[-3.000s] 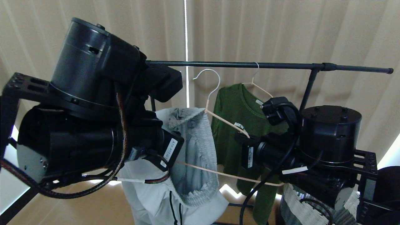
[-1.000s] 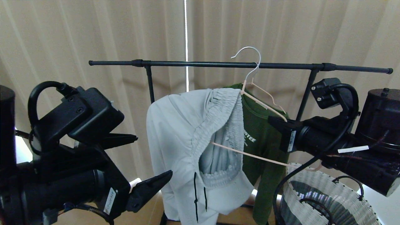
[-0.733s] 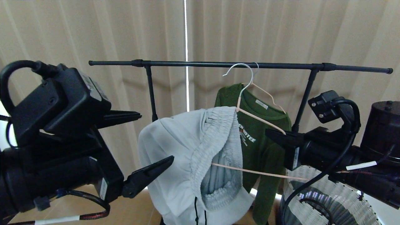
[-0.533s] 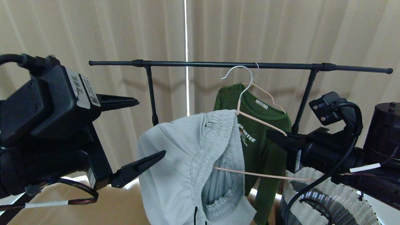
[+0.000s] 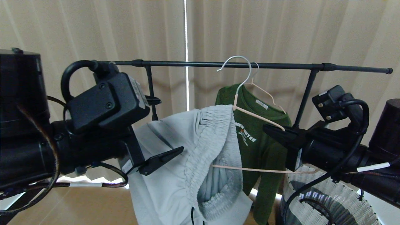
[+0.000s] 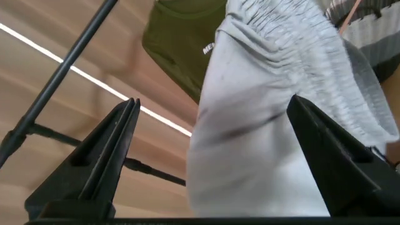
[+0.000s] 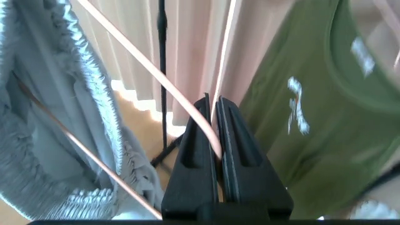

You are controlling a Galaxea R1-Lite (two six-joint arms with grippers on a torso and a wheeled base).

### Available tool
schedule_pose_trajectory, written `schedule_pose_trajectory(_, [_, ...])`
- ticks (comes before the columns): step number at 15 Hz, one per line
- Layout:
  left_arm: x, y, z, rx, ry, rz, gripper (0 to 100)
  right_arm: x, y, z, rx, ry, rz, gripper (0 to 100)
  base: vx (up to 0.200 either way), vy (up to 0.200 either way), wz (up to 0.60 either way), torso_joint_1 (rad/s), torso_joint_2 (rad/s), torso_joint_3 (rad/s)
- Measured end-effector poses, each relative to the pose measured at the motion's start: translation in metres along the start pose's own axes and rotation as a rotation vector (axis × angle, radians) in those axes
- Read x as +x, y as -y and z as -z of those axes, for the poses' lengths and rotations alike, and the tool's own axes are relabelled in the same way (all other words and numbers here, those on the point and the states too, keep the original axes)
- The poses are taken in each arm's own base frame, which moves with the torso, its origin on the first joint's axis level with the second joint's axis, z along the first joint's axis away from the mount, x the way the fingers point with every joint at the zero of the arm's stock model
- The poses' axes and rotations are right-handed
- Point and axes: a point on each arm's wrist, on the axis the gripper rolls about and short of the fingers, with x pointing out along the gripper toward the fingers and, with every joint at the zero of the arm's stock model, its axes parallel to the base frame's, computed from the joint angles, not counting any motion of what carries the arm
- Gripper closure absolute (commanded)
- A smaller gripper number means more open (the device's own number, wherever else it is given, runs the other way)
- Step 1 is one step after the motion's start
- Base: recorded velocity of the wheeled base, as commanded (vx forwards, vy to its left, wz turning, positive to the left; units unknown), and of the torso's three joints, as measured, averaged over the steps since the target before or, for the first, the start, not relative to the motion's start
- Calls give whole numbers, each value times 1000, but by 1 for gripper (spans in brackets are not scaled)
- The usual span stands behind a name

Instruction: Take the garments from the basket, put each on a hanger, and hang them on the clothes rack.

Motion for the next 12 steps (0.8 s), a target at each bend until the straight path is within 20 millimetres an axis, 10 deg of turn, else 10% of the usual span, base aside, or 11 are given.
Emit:
schedule_pose_trajectory(8, [31, -6, -1, 37, -23, 16, 0, -1, -13, 3, -18, -6, -93, 100, 0, 0, 0, 0, 0, 0])
schedule_pose_trajectory(9, [32, -6, -1, 37, -25, 16, 100, -1, -14, 3, -18, -6, -99, 100, 0, 0, 0, 0, 0, 0])
schedule_pose_trajectory(12, [33, -5, 1, 36, -29, 20, 100, -2, -16, 3, -18, 1, -127, 100, 0, 0, 0, 0, 0, 0])
